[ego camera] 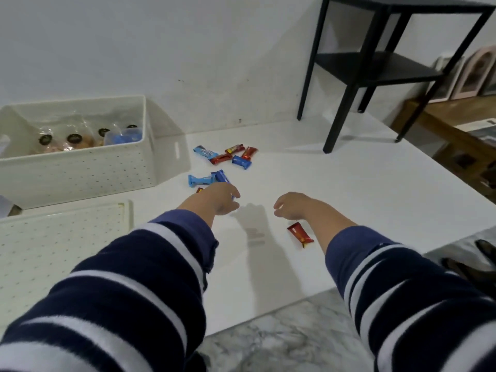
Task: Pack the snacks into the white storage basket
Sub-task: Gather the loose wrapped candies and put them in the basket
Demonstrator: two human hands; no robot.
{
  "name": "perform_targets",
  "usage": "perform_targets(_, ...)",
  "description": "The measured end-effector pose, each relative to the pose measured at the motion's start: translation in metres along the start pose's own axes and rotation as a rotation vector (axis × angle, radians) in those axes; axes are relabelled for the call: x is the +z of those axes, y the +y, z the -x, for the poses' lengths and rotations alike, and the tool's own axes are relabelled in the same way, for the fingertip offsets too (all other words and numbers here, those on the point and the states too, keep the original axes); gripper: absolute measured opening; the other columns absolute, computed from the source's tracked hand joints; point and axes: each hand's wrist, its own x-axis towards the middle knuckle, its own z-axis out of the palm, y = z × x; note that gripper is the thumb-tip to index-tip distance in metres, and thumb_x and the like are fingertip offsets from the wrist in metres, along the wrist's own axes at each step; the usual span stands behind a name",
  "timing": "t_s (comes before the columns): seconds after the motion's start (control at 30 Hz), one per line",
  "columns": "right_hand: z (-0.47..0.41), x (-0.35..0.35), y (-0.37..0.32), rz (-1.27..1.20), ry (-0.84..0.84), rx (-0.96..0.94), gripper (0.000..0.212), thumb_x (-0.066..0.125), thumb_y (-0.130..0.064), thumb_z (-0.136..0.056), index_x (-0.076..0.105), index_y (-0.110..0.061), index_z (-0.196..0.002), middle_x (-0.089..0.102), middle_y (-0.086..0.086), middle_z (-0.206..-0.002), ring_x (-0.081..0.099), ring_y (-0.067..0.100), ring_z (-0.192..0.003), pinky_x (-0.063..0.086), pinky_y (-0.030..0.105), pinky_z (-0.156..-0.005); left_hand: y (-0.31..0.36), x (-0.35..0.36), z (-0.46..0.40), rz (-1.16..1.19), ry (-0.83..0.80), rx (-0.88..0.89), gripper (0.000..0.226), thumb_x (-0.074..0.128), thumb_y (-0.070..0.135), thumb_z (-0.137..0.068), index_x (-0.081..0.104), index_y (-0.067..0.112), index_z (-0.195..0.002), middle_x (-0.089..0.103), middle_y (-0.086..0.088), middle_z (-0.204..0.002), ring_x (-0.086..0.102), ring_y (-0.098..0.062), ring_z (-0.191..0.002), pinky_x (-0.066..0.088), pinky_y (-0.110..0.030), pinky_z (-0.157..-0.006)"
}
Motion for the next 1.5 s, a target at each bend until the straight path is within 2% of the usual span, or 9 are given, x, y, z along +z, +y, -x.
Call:
perform_targets(0.2,-0.043,0.063,0.029,-0.134,0.092,0.126,0.051,0.041,-0.008,-0.091,0.045,-0.028,-0.138,0.038,0.005,-0.141,0.041,0.029,-0.129,0.046,0.041,-0.101,-0.016,0.048,-0.037,0.056,0.061,-0.047,0.036,0.055,0.032,-0.093,0.054,0.033,-0.128,0.041,0.000,-0.144,0.041,-0.023,-0.131,0.041,-0.042,-0.105)
perform_targets(0.5,-0.104,0.089,0.013,-0.278,0.431,0.164,0.047,0.041,0.000,-0.089,0.052,-0.024,-0.128,0.043,0.000,-0.126,0.039,0.021,-0.117,0.045,0.026,-0.076,-0.052,0.066,-0.098,-0.034,0.255,-0.119,0.064,0.050,0.050,-0.091,0.027,0.029,-0.147,0.010,-0.002,-0.160,0.010,-0.029,-0.147,0.020,-0.051,-0.117)
perform_targets(0.77,-0.190,0.060,-0.035,-0.358,0.616,-0.021,0.045,0.047,-0.004,-0.092,0.053,-0.022,-0.132,0.047,0.004,-0.130,0.041,0.024,-0.119,0.042,0.031,-0.100,-0.083,0.065,-0.153,-0.109,0.189,-0.160,0.105,0.036,0.086,-0.072,-0.011,0.035,-0.151,-0.023,0.004,-0.159,-0.018,-0.035,-0.146,0.001,-0.062,-0.114)
perform_targets(1.0,-0.249,0.019,-0.041,-0.375,0.662,-0.154,0.041,0.053,-0.011,-0.093,0.052,-0.020,-0.133,0.046,0.006,-0.131,0.045,0.024,-0.119,0.043,0.032,-0.100,-0.096,0.059,-0.191,-0.152,0.240,-0.135,0.094,0.022,0.085,-0.076,-0.014,0.038,-0.149,-0.021,0.003,-0.160,-0.021,-0.035,-0.146,-0.004,-0.067,-0.112)
perform_targets(1.17,-0.290,-0.016,-0.043,-0.240,0.719,-0.207,0.037,0.053,-0.019,-0.091,0.057,-0.021,-0.128,0.049,0.006,-0.130,0.045,0.028,-0.118,0.044,0.040,-0.096,-0.106,0.036,-0.221,-0.135,0.305,-0.133,0.085,0.015,0.080,-0.081,-0.003,0.037,-0.152,-0.014,0.006,-0.161,-0.017,-0.029,-0.147,-0.009,-0.069,-0.109)
perform_targets(1.23,-0.306,-0.030,-0.044,-0.182,0.690,-0.254,0.039,0.051,-0.025,-0.092,0.055,-0.025,-0.131,0.044,0.005,-0.142,0.037,0.029,-0.132,0.038,0.044,-0.105,-0.108,0.026,-0.237,-0.112,0.318,-0.131,0.078,0.019,0.075,-0.086,0.000,0.038,-0.152,-0.011,0.005,-0.161,-0.013,-0.030,-0.148,-0.006,-0.067,-0.112)
perform_targets(1.3,-0.322,-0.040,-0.046,-0.118,0.603,-0.289,0.041,0.044,-0.034,-0.097,0.047,-0.030,-0.138,0.030,0.002,-0.155,0.019,0.030,-0.144,0.020,0.047,-0.117,-0.108,0.016,-0.253,-0.081,0.343,-0.119,0.072,0.022,0.070,-0.090,0.004,0.039,-0.152,-0.009,0.006,-0.162,-0.012,-0.031,-0.148,-0.004,-0.064,-0.114)
perform_targets(1.37,-0.336,-0.046,-0.046,-0.053,0.534,-0.297,0.042,0.036,-0.039,-0.099,0.041,-0.034,-0.141,0.019,-0.001,-0.159,0.006,0.032,-0.147,0.007,0.051,-0.117,-0.109,0.010,-0.267,-0.060,0.337,-0.117,0.064,0.023,0.064,-0.093,0.008,0.040,-0.151,-0.009,0.006,-0.162,-0.013,-0.032,-0.148,-0.003,-0.063,-0.114)
perform_targets(1.5,-0.347,-0.046,-0.042,0.002,0.470,-0.288,0.043,0.026,-0.042,-0.102,0.036,-0.037,-0.143,0.017,0.000,-0.160,0.008,0.034,-0.147,0.011,0.055,-0.116,-0.113,0.008,-0.280,-0.073,0.236,-0.120,0.053,0.019,0.059,-0.097,0.018,0.044,-0.148,-0.001,0.005,-0.162,-0.010,-0.034,-0.148,0.000,-0.062,-0.115)
